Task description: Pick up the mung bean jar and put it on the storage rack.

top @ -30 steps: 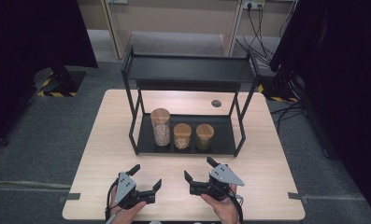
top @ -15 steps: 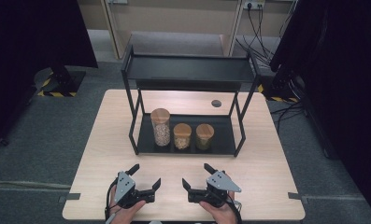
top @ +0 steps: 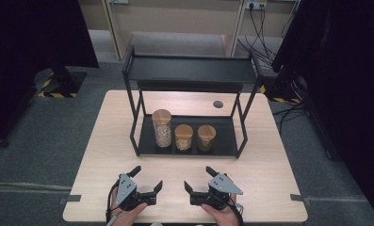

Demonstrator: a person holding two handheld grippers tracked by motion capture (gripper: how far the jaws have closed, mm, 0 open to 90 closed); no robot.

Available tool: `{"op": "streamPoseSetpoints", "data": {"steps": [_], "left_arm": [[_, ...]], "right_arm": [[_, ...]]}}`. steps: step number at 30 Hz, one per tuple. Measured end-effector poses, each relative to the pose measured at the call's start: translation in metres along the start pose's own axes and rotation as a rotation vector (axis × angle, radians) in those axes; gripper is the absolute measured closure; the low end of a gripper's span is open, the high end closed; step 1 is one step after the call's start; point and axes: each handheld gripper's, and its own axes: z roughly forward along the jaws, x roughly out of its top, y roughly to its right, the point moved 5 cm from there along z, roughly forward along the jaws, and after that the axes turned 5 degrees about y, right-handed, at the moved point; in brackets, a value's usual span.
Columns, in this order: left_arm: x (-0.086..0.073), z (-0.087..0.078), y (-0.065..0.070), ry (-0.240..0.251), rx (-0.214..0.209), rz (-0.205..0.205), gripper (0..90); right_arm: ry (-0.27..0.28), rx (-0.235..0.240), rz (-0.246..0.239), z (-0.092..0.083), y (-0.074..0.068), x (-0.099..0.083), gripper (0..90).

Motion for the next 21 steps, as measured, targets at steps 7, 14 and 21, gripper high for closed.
{"op": "streamPoseSetpoints", "data": {"steps": [7, 14, 21], "left_arm": [[-0.0002, 0.0004, -0.0004, -0.001, 0.001, 0.001, 2.7], [-0.0002, 0.0001, -0.0005, 0.001, 0.002, 0.001, 2.7], [0.0001, 0.0001, -0.0007, 0.002, 0.003, 0.003, 2.7]], "right_arm": [[0.002, -0.002, 0.001, -0.0002, 0.0007, -0.0001, 3.7], [0.002, -0.004, 0.006, 0.0003, 0.0016, -0.0005, 3.7], [0.002, -0.008, 0.008, 0.0004, 0.0025, -0.0005, 3.7]]}}
